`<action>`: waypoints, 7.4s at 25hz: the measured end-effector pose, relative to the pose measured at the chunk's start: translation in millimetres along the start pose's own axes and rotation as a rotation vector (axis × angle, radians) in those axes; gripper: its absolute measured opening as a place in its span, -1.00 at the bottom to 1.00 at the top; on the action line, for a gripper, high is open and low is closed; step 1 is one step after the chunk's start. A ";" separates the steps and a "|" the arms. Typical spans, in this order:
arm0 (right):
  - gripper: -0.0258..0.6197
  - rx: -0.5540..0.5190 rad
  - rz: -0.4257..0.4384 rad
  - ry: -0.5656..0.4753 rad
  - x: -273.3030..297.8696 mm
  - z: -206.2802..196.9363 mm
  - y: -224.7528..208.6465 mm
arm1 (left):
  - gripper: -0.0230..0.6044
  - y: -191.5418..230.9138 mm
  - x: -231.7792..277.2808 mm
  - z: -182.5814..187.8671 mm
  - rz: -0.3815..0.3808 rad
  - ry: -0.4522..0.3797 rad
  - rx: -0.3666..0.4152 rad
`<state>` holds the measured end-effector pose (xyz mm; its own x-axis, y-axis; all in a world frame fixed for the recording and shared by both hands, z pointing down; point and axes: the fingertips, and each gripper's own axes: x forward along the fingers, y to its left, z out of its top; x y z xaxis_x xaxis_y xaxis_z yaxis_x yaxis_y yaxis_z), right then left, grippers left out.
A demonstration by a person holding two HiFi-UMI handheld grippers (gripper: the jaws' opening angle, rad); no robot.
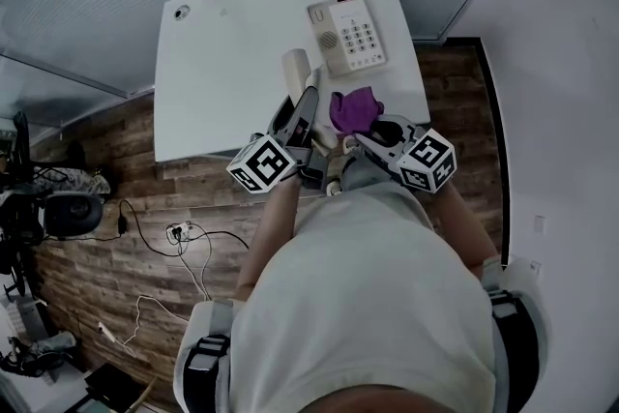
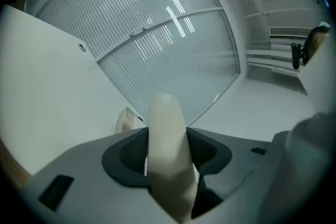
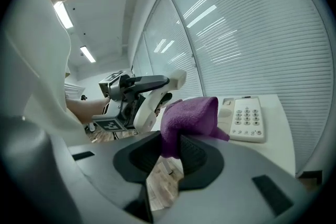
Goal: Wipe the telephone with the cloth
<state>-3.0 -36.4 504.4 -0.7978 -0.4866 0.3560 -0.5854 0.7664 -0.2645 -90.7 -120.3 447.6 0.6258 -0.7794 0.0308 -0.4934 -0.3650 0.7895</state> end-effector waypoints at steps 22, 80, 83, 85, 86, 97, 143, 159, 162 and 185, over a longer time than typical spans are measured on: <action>-0.60 0.009 -0.185 -0.126 7.4 70.8 -87.0 | -0.20 42.5 77.2 -8.0 0.118 0.115 0.035; -0.60 0.082 -0.197 -0.080 47.7 96.0 -208.5 | -0.20 131.1 204.3 -17.5 0.516 0.210 0.166; -0.60 0.080 -0.200 -0.080 47.8 95.6 -207.6 | -0.20 131.4 203.3 -18.1 0.517 0.215 0.176; -0.60 0.082 -0.202 -0.081 48.2 95.2 -207.4 | -0.20 132.6 201.8 -16.4 0.517 0.207 0.175; -0.60 0.083 -0.203 -0.081 48.6 95.0 -207.2 | -0.20 133.4 200.8 -15.1 0.517 0.202 0.169; -0.60 0.075 -0.205 -0.083 47.9 94.0 -192.1 | -0.20 121.9 181.3 -7.0 0.478 0.166 0.111; -0.60 0.040 -0.260 -0.100 12.3 45.1 -35.4 | -0.82 50.6 0.8 -40.1 0.332 0.234 0.336; -0.60 0.074 -0.281 -0.124 13.7 37.2 -23.2 | -0.83 43.6 -15.1 -47.1 0.297 0.253 0.337; -0.60 0.073 -0.282 -0.132 13.3 38.8 -23.0 | -0.83 43.4 -15.0 -47.6 0.295 0.253 0.336; -0.60 0.084 -0.287 -0.145 10.2 38.9 -29.2 | -0.83 42.8 -9.1 -50.9 0.294 0.256 0.331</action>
